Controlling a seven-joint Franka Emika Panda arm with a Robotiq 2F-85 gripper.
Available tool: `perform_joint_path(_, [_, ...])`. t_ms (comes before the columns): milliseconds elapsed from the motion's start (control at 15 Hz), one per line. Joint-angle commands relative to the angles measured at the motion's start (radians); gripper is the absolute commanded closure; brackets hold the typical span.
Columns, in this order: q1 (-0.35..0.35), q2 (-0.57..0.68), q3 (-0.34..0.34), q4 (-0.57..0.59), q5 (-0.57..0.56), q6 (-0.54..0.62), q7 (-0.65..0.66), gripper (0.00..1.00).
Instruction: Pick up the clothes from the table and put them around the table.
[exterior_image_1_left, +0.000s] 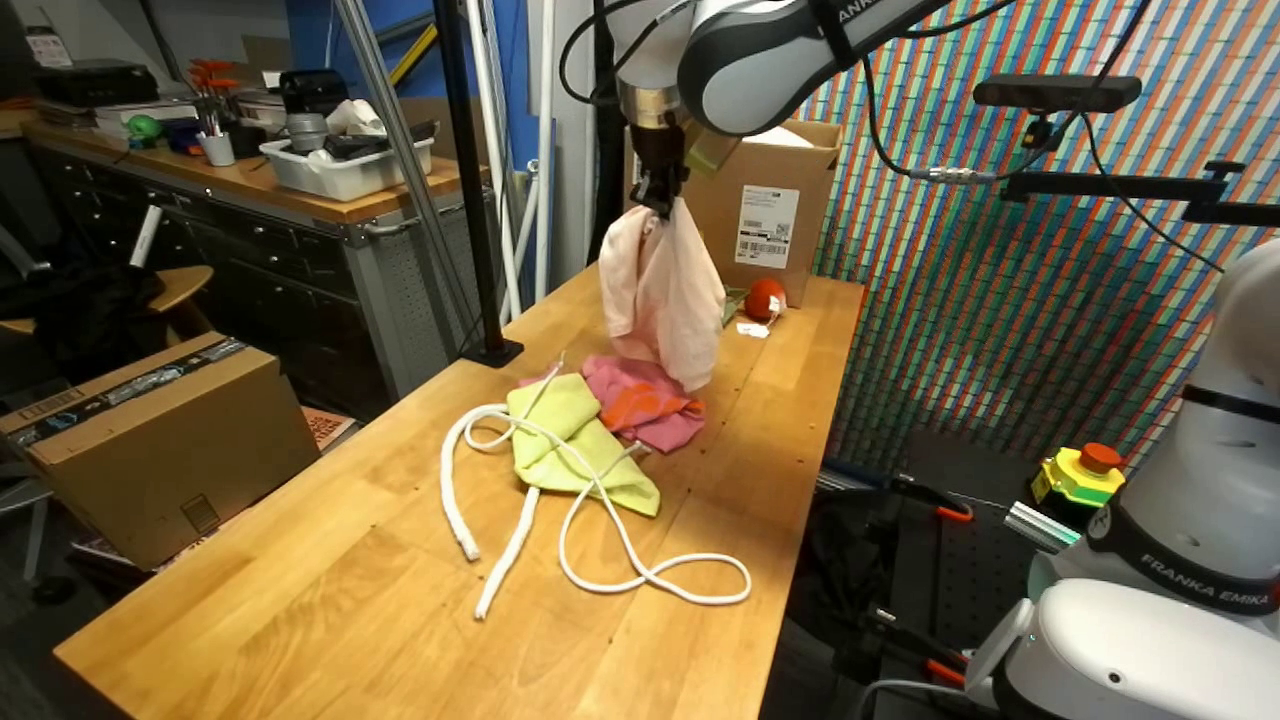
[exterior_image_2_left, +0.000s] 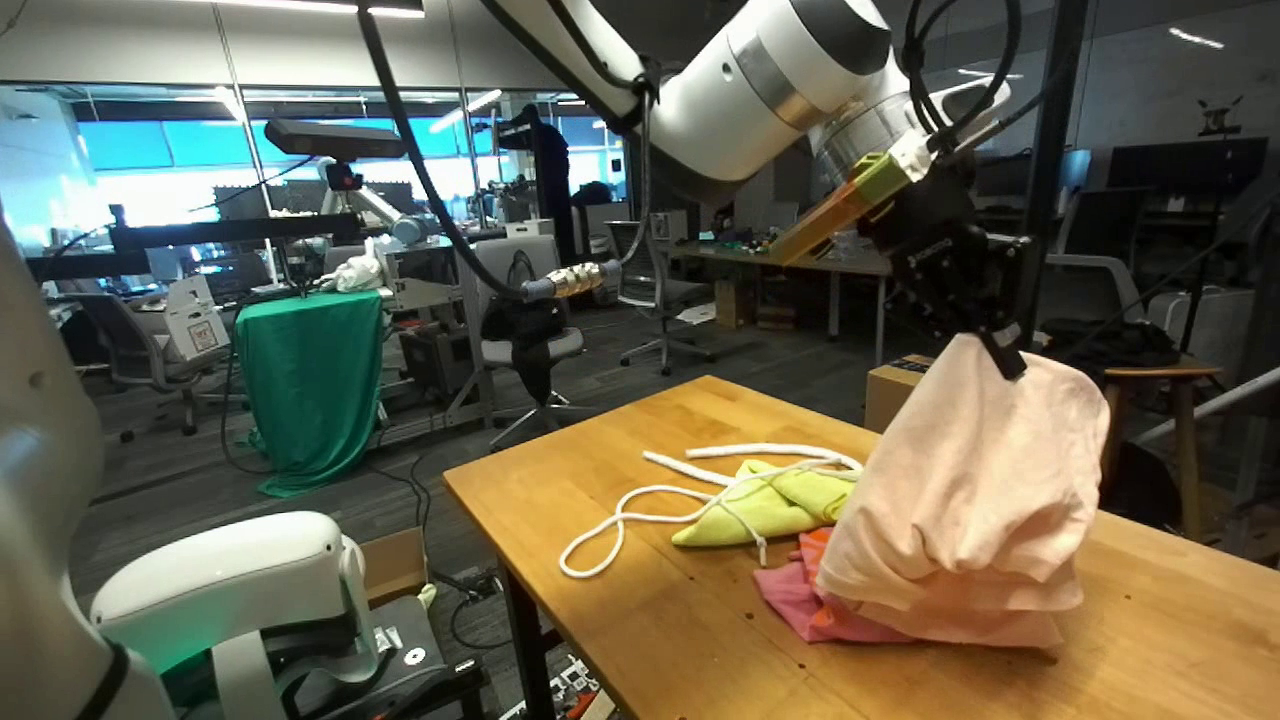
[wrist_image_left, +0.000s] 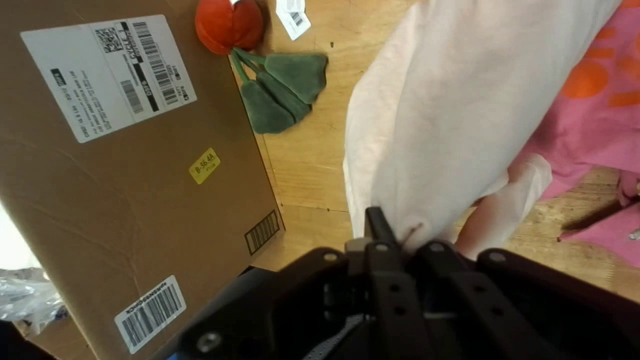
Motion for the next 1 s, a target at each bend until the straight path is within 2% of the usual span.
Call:
perform_joint_path(0, [-0.021, 0.027, 0.029, 0.091, 0.057, -0.096, -0.035, 0.98])
perform_joint_path(133, [-0.022, 0.066, 0.034, 0.151, 0.088, -0.12, -0.039, 0.98])
perform_joint_path(533, [-0.004, 0.234, 0.024, 0.354, 0.061, -0.158, -0.009, 0.98])
perform_joint_path(933, [0.022, 0.413, -0.038, 0.541, -0.049, -0.185, 0.104, 0.98])
